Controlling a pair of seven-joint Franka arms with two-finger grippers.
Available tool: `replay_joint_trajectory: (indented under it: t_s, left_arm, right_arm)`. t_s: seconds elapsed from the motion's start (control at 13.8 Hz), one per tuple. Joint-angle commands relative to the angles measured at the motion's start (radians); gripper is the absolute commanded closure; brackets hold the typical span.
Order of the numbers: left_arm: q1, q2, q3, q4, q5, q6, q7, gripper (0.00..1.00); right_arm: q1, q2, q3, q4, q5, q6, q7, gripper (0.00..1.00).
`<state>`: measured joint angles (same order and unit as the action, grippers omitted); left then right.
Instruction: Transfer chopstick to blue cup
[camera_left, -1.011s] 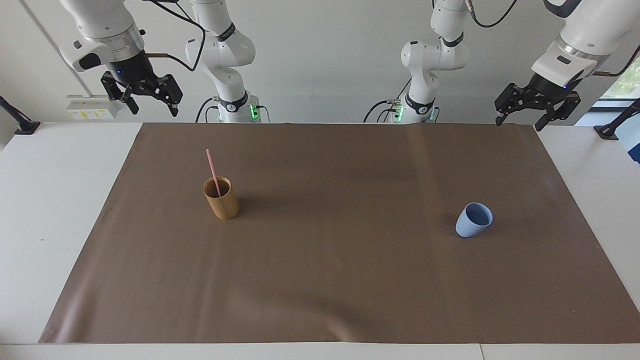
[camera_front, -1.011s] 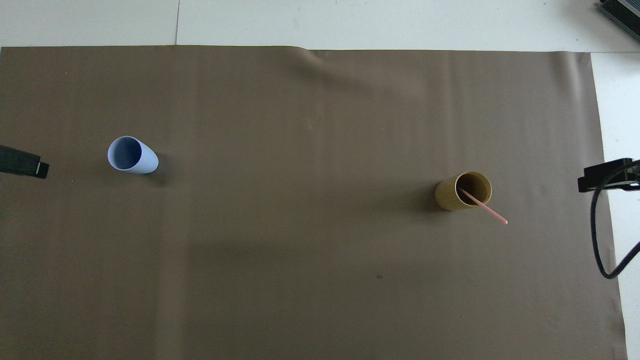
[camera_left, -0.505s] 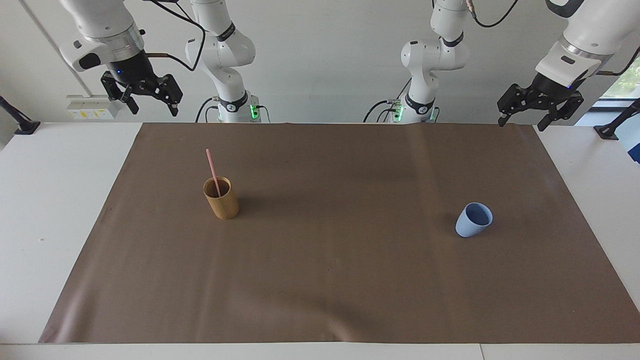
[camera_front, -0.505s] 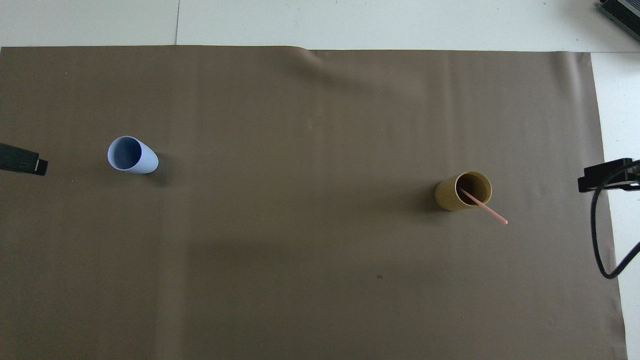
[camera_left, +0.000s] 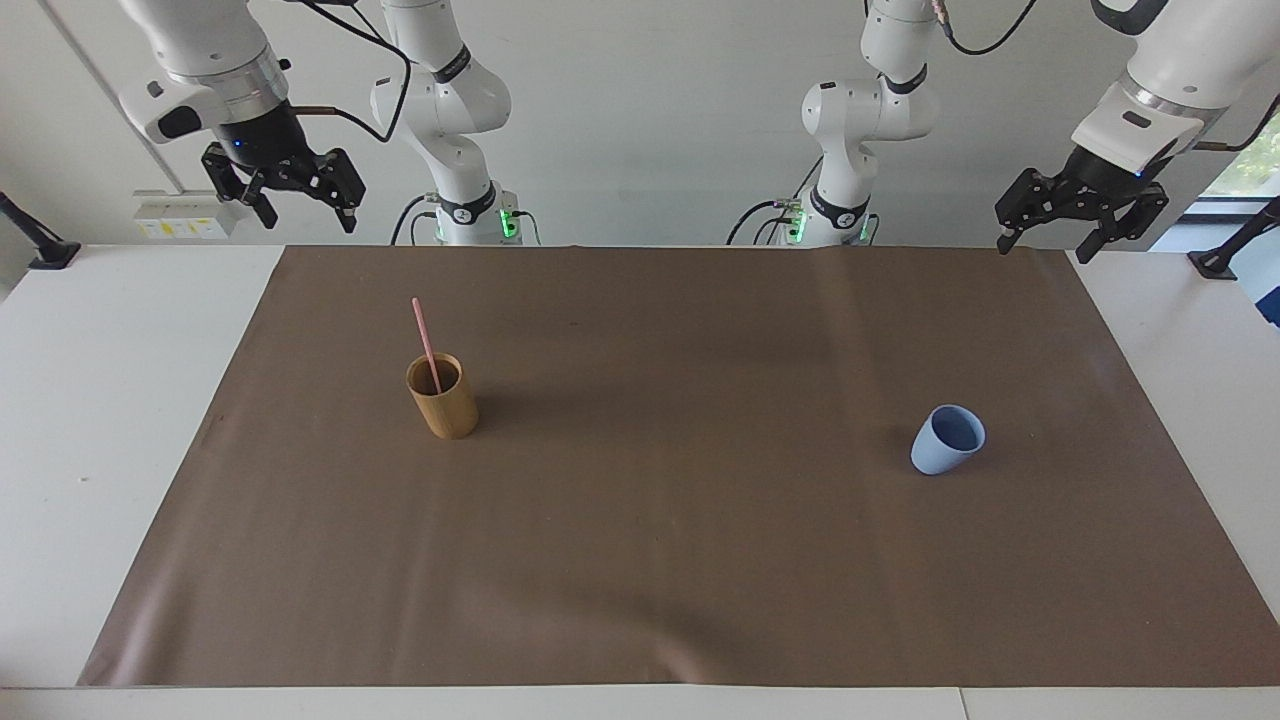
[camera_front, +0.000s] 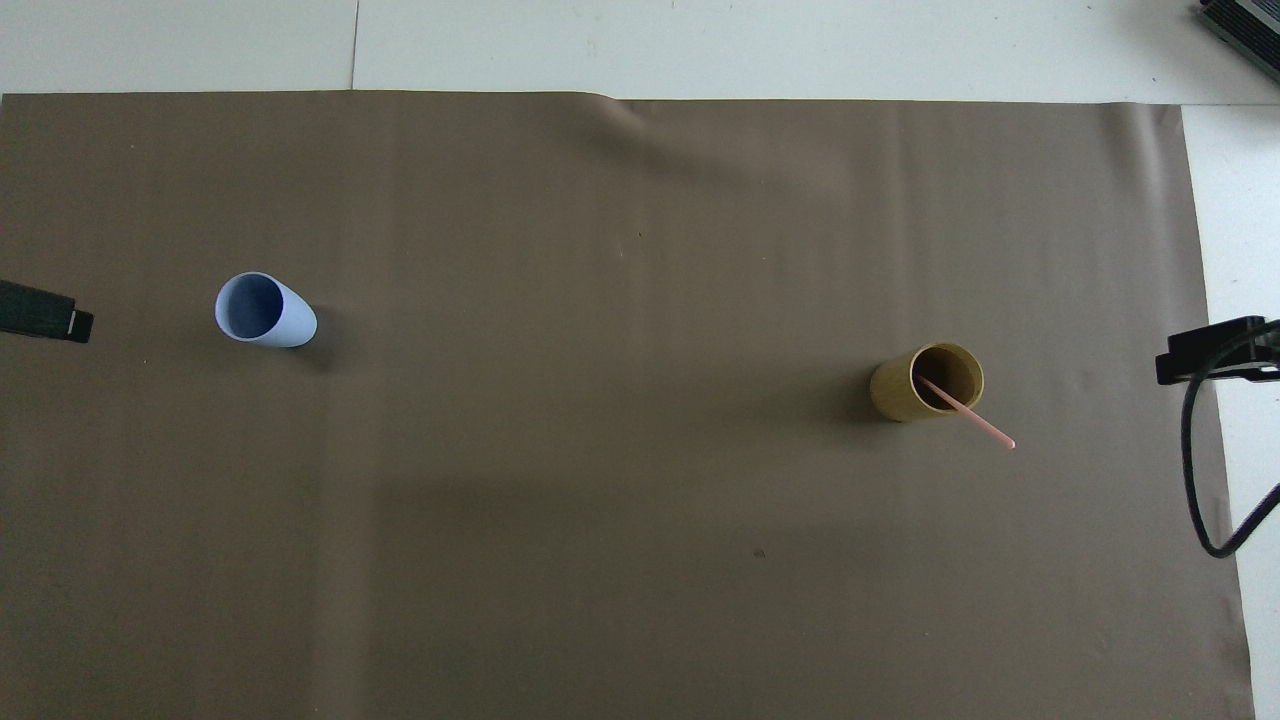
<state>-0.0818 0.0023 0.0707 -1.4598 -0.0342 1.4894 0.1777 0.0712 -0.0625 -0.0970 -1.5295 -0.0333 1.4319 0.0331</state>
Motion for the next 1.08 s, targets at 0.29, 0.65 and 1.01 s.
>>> replay_joint_trajectory:
  t_s: [0.29, 0.65, 1.01]
  left_arm:
    - [0.011, 0.013, -0.008, -0.028, 0.016, 0.090, -0.006, 0.00]
    - [0.040, 0.080, -0.008, -0.091, 0.016, 0.242, -0.004, 0.00]
    - [0.060, 0.103, -0.009, -0.313, 0.014, 0.503, -0.003, 0.00]
  right_arm:
    - [-0.014, -0.011, 0.008, -0.004, -0.005, -0.004, -0.024, 0.00]
    - [-0.014, -0.011, 0.008, -0.004, -0.005, -0.004, -0.024, 0.00]
    - [-0.016, -0.011, 0.008, -0.004, -0.004, -0.004, -0.024, 0.00]
